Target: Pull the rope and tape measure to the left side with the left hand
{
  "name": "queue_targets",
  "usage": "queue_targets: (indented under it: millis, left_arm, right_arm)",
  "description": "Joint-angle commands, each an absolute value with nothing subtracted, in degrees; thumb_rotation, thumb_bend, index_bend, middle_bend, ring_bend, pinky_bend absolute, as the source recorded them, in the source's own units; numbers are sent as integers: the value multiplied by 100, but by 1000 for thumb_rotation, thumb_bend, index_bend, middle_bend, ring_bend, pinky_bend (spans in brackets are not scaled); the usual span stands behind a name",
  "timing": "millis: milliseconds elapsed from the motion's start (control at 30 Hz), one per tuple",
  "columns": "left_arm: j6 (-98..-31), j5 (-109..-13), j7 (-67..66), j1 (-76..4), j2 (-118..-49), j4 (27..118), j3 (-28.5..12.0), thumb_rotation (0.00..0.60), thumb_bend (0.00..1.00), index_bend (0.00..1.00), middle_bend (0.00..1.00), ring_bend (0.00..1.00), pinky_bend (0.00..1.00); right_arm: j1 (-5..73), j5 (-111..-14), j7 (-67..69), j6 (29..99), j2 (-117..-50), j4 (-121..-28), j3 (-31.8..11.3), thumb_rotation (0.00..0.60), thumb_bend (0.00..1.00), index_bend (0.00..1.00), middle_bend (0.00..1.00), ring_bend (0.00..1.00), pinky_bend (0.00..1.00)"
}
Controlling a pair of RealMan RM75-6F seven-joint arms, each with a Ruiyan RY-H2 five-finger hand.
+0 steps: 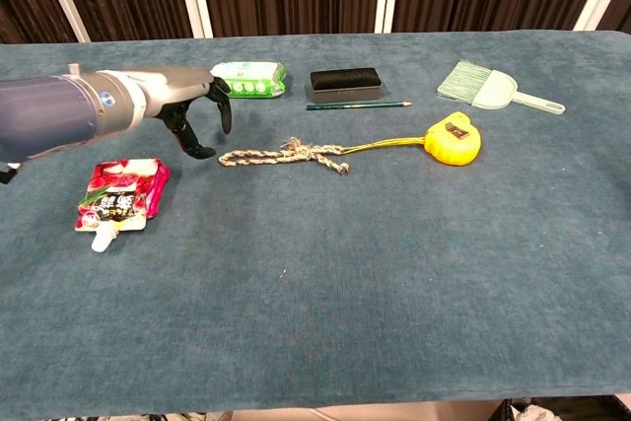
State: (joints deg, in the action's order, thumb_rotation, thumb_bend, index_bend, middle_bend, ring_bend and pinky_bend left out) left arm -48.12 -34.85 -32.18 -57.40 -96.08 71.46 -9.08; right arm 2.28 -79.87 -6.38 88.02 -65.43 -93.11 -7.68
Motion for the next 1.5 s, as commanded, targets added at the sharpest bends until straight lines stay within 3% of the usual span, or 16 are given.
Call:
queue_targets:
  millis: [33, 600, 1200, 1500]
  left_arm:
    - [-4889, -3513, -3342, -5816, -9839, 6911, -885, 600, 324, 398, 0, 0, 0]
    - [-4744, -3440, -3664, -5976, -10568, 6087, -914, 600, 366, 459, 0, 0, 0]
    - [-4808, -3607, -3611, -5796, -10465, 6259, -1016, 600, 397, 532, 32, 0, 0]
    - [-4770, -3683, -3407, -5672, -10435, 6213, -1084, 600, 476, 591, 88, 0, 0]
  right_arm:
    - [230, -7985, -631, 8793, -6540, -9307, -768, 600, 70, 76, 0, 82, 161]
    - [250, -7973, -584, 8771, -6542, -9277, -790, 600, 71, 76, 0, 81, 161]
    - [255, -7971, -583, 8762, -6550, -9276, -786, 600, 71, 76, 0, 82, 162]
    - [256, -7945, -567, 8736, -6540, -9293, -786, 600, 71, 76, 0, 82, 162]
